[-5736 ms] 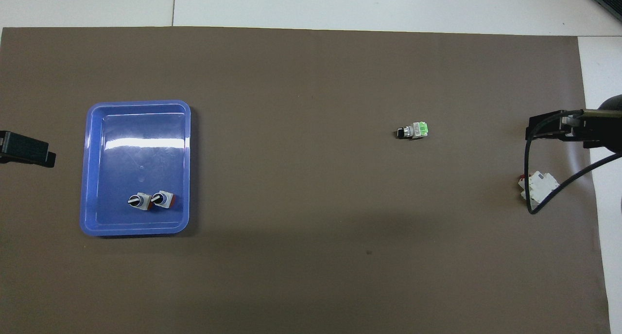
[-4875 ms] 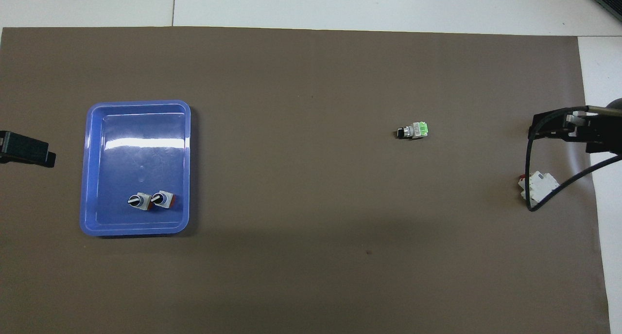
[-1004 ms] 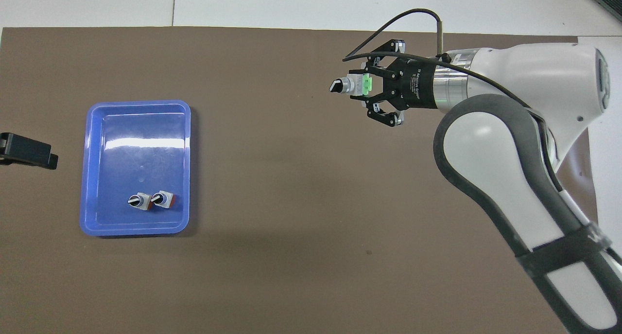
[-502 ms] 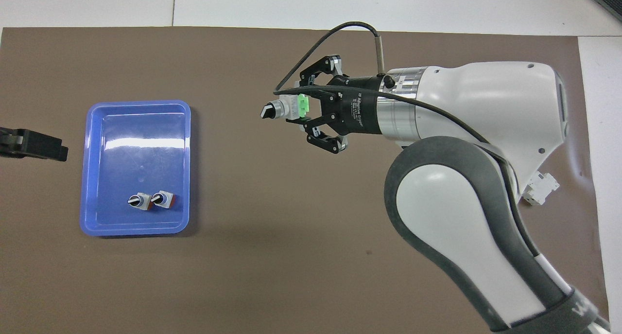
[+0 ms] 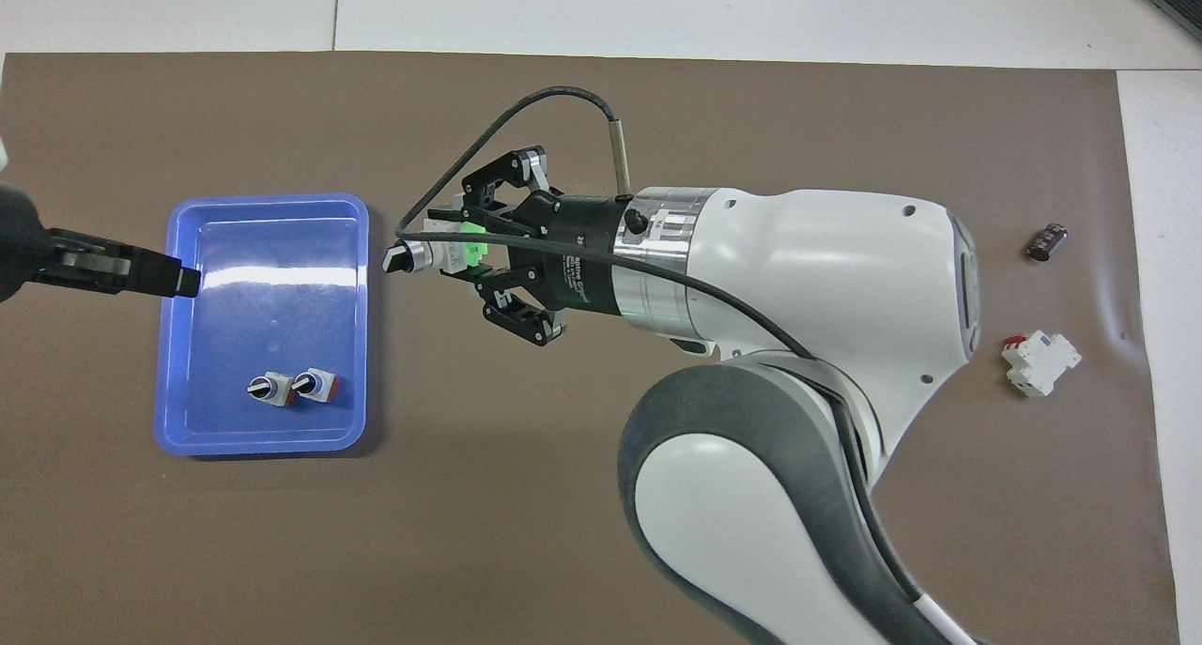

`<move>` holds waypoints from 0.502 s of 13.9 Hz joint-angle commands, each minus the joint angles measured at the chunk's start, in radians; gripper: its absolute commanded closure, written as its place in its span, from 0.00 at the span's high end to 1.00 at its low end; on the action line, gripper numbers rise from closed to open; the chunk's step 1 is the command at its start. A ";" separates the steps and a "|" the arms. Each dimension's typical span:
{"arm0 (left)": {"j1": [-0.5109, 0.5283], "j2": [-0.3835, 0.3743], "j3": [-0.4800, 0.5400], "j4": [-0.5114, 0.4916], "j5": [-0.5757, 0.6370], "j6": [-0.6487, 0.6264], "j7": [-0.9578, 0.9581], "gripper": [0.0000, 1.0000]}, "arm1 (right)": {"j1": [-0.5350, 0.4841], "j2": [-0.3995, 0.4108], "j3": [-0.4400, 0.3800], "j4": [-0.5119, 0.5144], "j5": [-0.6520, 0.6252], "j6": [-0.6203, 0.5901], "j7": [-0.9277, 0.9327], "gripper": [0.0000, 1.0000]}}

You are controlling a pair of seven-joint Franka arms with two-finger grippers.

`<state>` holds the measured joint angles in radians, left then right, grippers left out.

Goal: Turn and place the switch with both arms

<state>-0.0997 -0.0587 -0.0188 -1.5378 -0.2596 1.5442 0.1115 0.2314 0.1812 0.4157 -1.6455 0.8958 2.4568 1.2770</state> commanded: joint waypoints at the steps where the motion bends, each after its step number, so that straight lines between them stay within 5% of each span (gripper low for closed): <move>1: -0.002 -0.023 0.008 -0.039 -0.122 0.036 0.107 0.40 | -0.001 -0.002 0.005 -0.004 0.028 0.011 -0.027 0.00; 7: -0.011 -0.030 0.005 -0.050 -0.326 0.020 0.348 0.29 | 0.019 -0.005 0.005 -0.004 0.026 0.011 -0.013 0.00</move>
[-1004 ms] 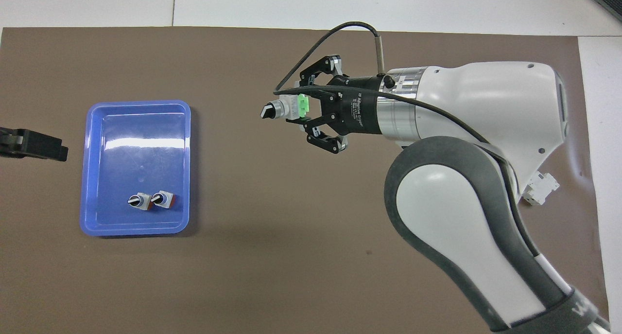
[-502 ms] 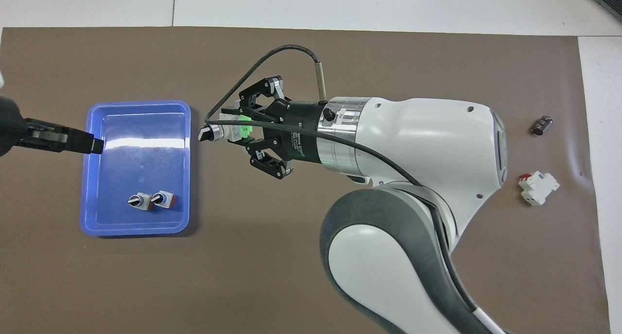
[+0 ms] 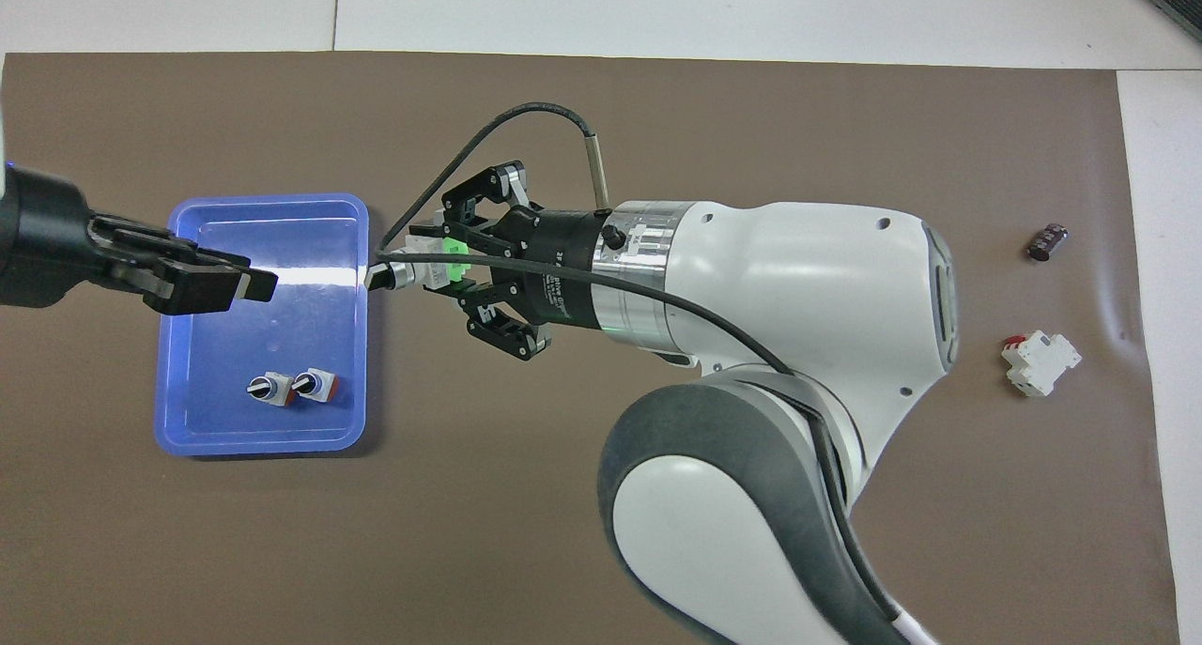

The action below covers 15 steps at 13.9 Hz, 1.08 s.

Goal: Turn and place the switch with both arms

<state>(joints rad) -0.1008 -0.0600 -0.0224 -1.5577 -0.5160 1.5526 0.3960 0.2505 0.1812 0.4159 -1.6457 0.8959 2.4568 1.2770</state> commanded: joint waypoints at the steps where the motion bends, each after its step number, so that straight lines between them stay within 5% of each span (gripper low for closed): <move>1: -0.010 -0.027 0.009 -0.030 -0.093 0.014 0.088 0.28 | 0.000 -0.005 0.004 -0.003 0.025 0.013 -0.013 0.00; 6: -0.031 -0.026 0.002 -0.035 -0.164 -0.017 0.138 0.29 | 0.001 -0.006 0.004 -0.006 0.025 0.011 -0.011 0.00; 15: -0.066 -0.035 -0.013 -0.074 -0.183 0.107 0.158 0.33 | 0.001 -0.006 0.004 -0.006 0.015 0.011 -0.010 0.00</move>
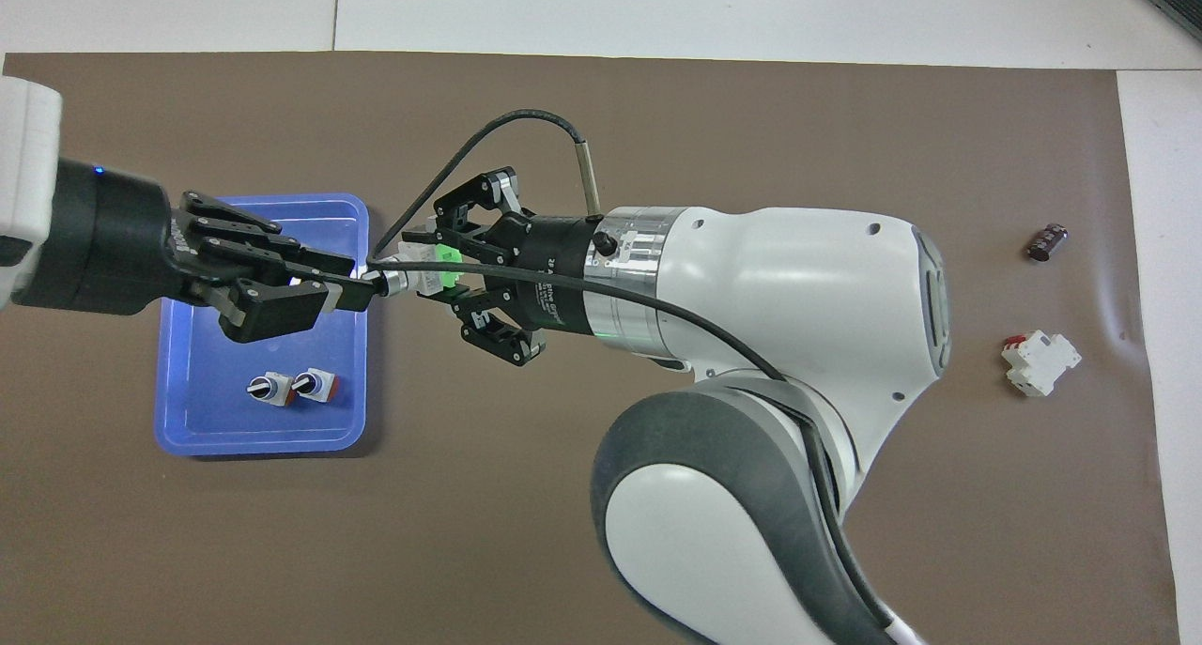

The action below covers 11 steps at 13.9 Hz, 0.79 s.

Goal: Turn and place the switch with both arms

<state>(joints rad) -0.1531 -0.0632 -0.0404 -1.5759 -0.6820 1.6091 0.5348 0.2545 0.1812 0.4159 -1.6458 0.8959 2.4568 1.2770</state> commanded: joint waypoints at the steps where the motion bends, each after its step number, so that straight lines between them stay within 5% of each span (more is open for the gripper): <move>1: -0.016 -0.036 0.004 -0.062 -0.018 0.057 0.019 0.33 | -0.003 -0.006 0.004 -0.006 0.015 0.011 -0.010 0.00; 4: -0.014 -0.056 0.001 -0.102 -0.016 0.075 0.022 0.31 | -0.003 -0.006 0.004 -0.005 0.015 0.010 -0.010 0.00; 8: -0.008 -0.055 0.001 -0.099 -0.019 0.072 0.016 0.00 | -0.003 -0.006 0.004 -0.005 0.015 0.010 -0.010 0.00; 11: -0.002 -0.055 0.002 -0.099 -0.021 0.063 0.010 0.00 | -0.003 -0.006 0.004 -0.005 0.015 0.010 -0.010 0.00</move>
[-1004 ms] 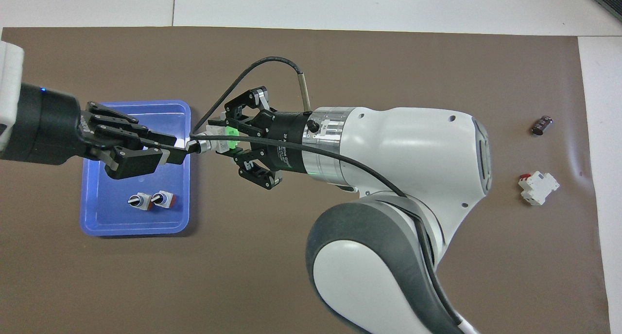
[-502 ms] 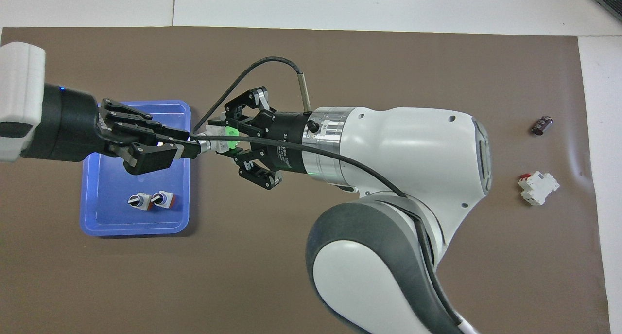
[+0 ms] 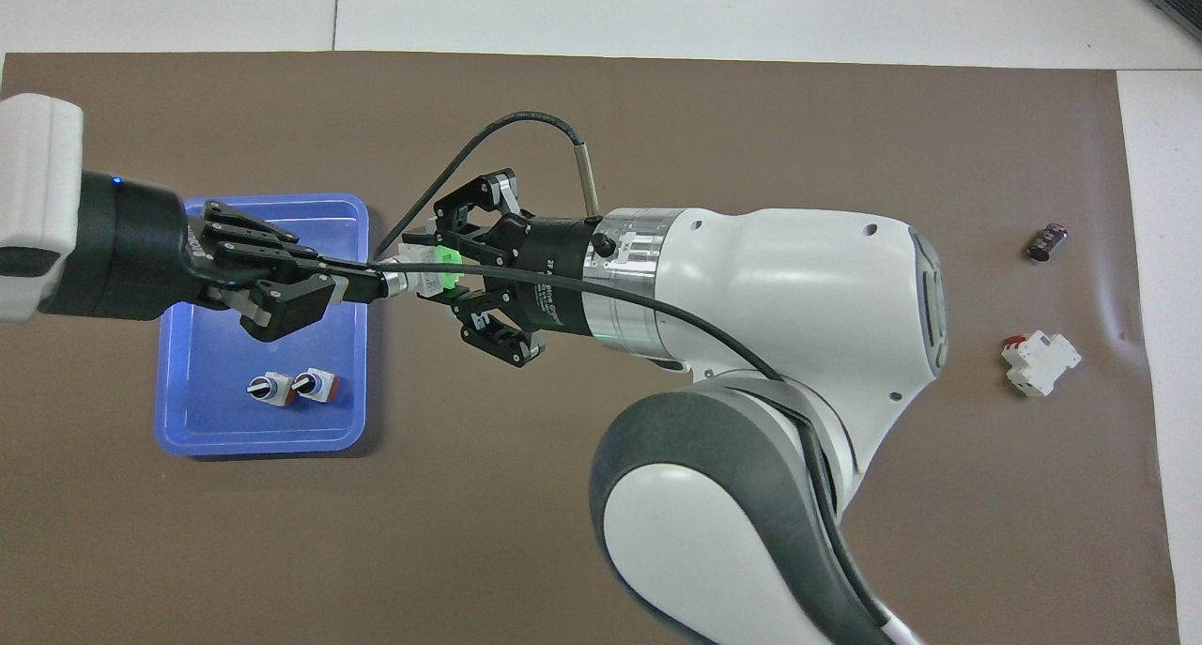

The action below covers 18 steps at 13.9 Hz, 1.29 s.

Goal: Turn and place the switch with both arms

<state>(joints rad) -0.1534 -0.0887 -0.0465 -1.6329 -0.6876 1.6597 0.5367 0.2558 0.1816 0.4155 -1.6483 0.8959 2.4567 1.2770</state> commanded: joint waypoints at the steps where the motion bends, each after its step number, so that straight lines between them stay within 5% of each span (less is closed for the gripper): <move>1: -0.002 -0.031 0.010 -0.045 -0.017 0.011 0.006 0.00 | -0.004 -0.007 0.005 -0.002 0.015 0.010 -0.010 0.00; 18: -0.014 -0.049 -0.004 -0.038 -0.070 0.012 -1.113 0.00 | -0.004 -0.013 0.005 -0.002 0.014 0.007 0.010 0.00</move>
<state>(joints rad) -0.1520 -0.1044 -0.0400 -1.6429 -0.7384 1.6643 -0.4588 0.2557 0.1719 0.4159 -1.6450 0.8977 2.4543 1.2863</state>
